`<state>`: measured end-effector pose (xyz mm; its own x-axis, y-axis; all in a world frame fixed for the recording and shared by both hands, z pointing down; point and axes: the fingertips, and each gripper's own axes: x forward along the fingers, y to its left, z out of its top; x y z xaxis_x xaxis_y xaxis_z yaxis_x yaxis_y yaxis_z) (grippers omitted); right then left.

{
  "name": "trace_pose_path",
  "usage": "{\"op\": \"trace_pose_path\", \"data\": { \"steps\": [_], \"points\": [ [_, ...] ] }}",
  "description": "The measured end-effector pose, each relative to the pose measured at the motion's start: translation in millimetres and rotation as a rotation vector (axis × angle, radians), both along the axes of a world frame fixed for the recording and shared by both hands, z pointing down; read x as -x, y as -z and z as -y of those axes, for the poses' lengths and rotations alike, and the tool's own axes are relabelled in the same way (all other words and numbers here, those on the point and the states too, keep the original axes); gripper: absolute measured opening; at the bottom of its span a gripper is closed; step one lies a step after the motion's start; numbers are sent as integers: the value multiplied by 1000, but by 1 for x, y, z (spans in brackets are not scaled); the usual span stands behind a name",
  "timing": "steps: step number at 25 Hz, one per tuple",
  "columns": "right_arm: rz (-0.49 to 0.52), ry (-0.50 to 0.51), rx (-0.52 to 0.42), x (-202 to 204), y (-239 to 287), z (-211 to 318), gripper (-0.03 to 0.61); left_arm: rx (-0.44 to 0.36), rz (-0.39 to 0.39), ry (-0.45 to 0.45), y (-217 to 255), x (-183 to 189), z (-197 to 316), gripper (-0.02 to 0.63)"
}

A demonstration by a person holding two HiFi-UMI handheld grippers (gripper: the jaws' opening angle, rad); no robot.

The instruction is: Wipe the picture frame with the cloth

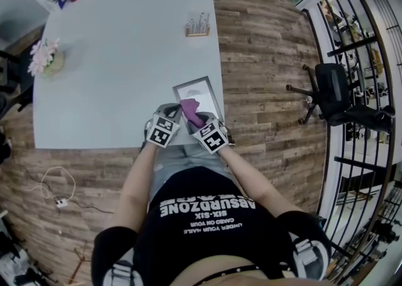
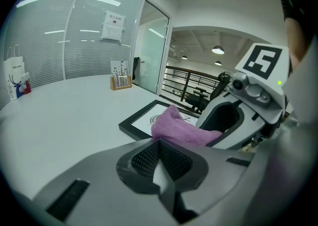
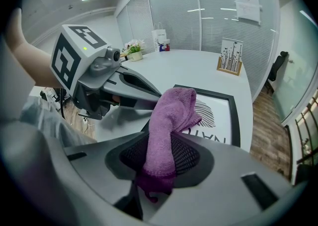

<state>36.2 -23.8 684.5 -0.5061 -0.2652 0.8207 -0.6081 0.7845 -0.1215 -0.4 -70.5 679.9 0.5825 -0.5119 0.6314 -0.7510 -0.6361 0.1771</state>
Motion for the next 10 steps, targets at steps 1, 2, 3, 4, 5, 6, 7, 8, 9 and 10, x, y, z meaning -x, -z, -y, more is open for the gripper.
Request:
{"op": "trace_pose_path", "data": {
  "steps": [1,2,3,4,5,6,7,8,9,10],
  "points": [
    [1,0,-1,0,-1,0,138,0,0,0,0,0,0,15],
    [2,0,-1,0,-1,0,138,0,-1,0,0,0,0,15],
    [2,1,-1,0,-1,0,138,0,-1,0,0,0,0,15],
    [3,2,-1,0,-1,0,138,0,-1,0,0,0,0,15],
    [3,3,-1,-1,-1,0,138,1,-1,1,0,0,0,15],
    [3,4,-2,-1,-1,0,138,0,-1,1,1,-1,0,15],
    [3,5,-2,-2,0,0,138,0,0,2,1,-1,0,15],
    [3,5,-3,-2,0,0,138,-1,1,2,1,-2,0,15],
    [4,6,-3,-3,0,-1,138,-2,1,2,2,-2,0,15],
    [5,6,-3,-3,1,-1,138,-3,2,2,2,-3,-1,15]
  ]
}}
